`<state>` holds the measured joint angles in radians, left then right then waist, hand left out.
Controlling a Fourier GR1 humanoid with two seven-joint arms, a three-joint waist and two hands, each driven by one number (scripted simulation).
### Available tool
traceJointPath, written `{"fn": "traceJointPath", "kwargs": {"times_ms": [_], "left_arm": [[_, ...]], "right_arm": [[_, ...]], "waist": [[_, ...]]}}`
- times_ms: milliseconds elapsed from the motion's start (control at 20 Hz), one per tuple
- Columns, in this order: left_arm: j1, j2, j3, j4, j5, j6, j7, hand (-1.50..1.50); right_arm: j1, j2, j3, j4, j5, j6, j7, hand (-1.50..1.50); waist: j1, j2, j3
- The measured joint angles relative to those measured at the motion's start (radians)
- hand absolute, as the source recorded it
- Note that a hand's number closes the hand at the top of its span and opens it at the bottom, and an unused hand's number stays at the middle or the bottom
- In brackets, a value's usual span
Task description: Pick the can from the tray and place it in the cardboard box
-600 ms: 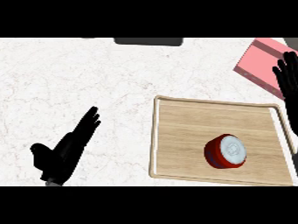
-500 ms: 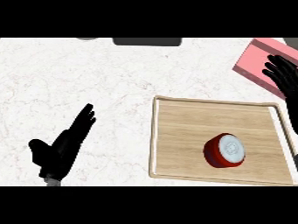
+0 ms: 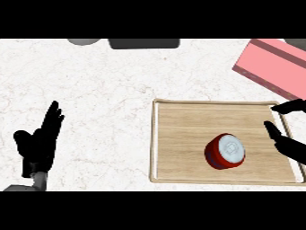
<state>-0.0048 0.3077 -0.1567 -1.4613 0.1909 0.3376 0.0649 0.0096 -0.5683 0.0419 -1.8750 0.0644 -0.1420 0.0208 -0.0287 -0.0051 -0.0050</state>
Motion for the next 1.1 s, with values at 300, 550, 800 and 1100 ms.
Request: {"fn": "traceJointPath", "kwargs": {"times_ms": [300,550,800,1100], "left_arm": [[-0.029,-0.003,0.046,0.081,-0.004,-0.008,-0.038,0.0],[-0.068,-0.011,0.066,0.137,-0.009,-0.021,-0.055,0.0],[-0.078,-0.018,0.066,0.144,-0.02,-0.029,-0.051,0.0],[-0.079,-0.04,0.051,0.121,-0.046,-0.016,-0.036,0.0]], "right_arm": [[0.206,-0.064,-0.054,-0.183,0.118,-0.006,-0.023,-1.5],[0.266,-0.162,-0.12,-0.32,0.123,0.104,0.143,-1.5],[0.252,-0.25,-0.162,-0.453,0.046,0.245,0.375,-1.5],[0.13,-0.323,-0.089,-0.527,0.001,0.357,0.648,-1.5]], "waist": [[0.003,0.001,0.003],[0.008,0.003,0.003],[0.018,0.003,0.003],[0.038,0.006,0.003]]}}
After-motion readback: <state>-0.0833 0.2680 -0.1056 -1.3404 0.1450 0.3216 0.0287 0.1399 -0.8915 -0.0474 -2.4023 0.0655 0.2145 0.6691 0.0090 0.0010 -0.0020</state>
